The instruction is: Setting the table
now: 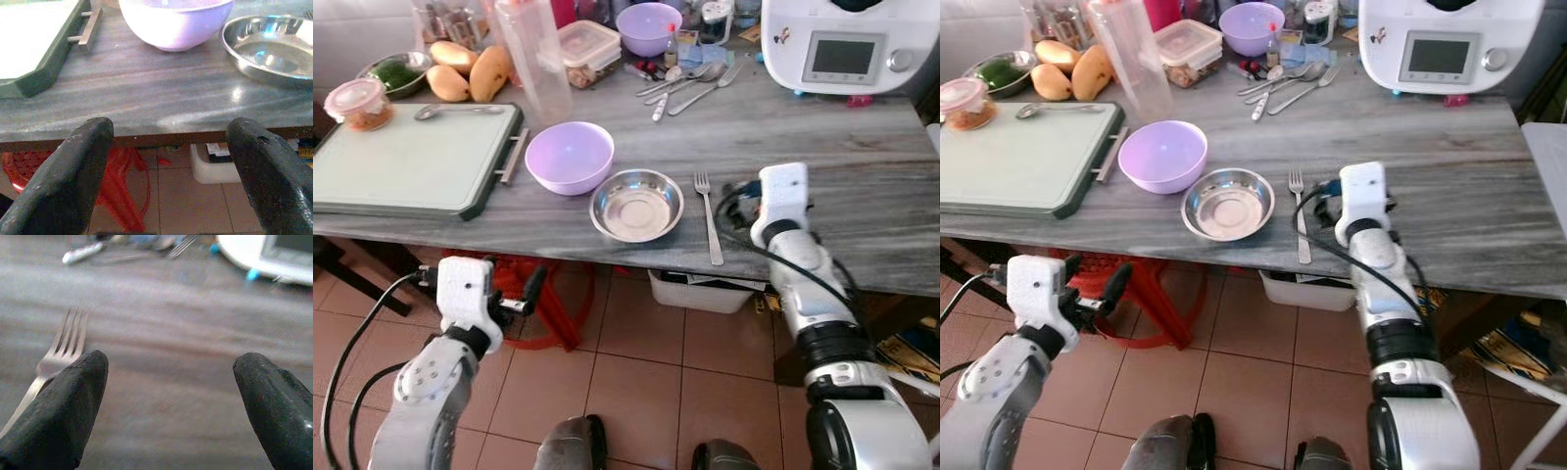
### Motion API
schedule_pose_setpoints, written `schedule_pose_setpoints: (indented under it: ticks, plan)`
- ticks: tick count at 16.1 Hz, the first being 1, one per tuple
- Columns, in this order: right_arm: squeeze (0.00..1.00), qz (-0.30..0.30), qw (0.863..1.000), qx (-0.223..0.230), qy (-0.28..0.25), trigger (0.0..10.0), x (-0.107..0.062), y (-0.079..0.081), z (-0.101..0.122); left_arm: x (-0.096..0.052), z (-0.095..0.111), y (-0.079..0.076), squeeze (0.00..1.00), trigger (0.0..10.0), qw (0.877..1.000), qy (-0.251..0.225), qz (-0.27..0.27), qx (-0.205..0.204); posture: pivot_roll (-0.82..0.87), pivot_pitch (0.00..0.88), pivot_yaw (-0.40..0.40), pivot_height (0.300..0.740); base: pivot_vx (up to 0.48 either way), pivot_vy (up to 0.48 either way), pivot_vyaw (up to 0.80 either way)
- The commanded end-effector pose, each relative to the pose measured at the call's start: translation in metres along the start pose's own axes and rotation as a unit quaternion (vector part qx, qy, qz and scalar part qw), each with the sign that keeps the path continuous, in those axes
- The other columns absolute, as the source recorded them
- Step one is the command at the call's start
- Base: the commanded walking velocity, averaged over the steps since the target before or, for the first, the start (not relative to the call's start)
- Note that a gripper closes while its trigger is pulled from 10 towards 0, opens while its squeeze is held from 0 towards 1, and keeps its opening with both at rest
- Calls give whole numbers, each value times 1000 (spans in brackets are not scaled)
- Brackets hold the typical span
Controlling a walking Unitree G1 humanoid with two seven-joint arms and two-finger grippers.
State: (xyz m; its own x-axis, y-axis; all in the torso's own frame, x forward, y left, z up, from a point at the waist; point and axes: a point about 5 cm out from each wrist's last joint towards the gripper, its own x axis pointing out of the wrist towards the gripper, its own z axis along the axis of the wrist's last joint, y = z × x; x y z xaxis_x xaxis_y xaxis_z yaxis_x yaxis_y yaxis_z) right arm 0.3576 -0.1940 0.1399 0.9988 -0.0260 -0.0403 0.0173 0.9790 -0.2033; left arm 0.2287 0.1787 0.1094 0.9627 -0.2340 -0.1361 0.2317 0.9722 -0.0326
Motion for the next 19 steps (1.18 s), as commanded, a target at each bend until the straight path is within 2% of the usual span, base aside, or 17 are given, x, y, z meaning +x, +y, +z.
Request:
schedule_pose_setpoints:
  ticks: [1,5,8,10,11,15,16,19]
  plan:
    - [0,-5,1000,9,-9,10000,-1,-2,4,1,-2,1,0,10000,1000,2,3,4,74,62,98,740,0,0,0]
    - [0,-37,999,6,-28,10000,-16,-11,6,12,0,-7,0,10000,1000,-17,-12,-3,37,1,78,740,0,0,0]
    - [0,-38,997,12,-63,10000,-41,-5,-2,22,-3,-14,0,10000,1000,-23,-8,-13,7,0,57,740,0,0,0]
    - [0,-32,998,5,-59,10000,-61,0,-15,28,-6,-23,0,10000,999,-29,-20,-28,-16,0,48,740,0,0,0]
    - [0,-42,998,26,-39,10000,-71,0,-27,33,-7,-28,0,10000,998,-34,-30,-36,-25,0,41,740,0,0,0]
    - [0,-50,998,42,-15,10000,-83,5,-39,42,-6,-34,0,10000,998,-44,-27,-41,-36,0,27,740,0,0,-545]
    - [0,-39,998,41,-13,10000,-85,12,-40,48,-3,-36,0,10000,998,-52,-21,-43,-38,0,16,740,0,0,-800]
    - [0,-21,998,57,-23,10000,-80,23,-34,54,-2,-35,0,10000,997,-61,-10,-43,-41,0,6,740,0,0,-746]
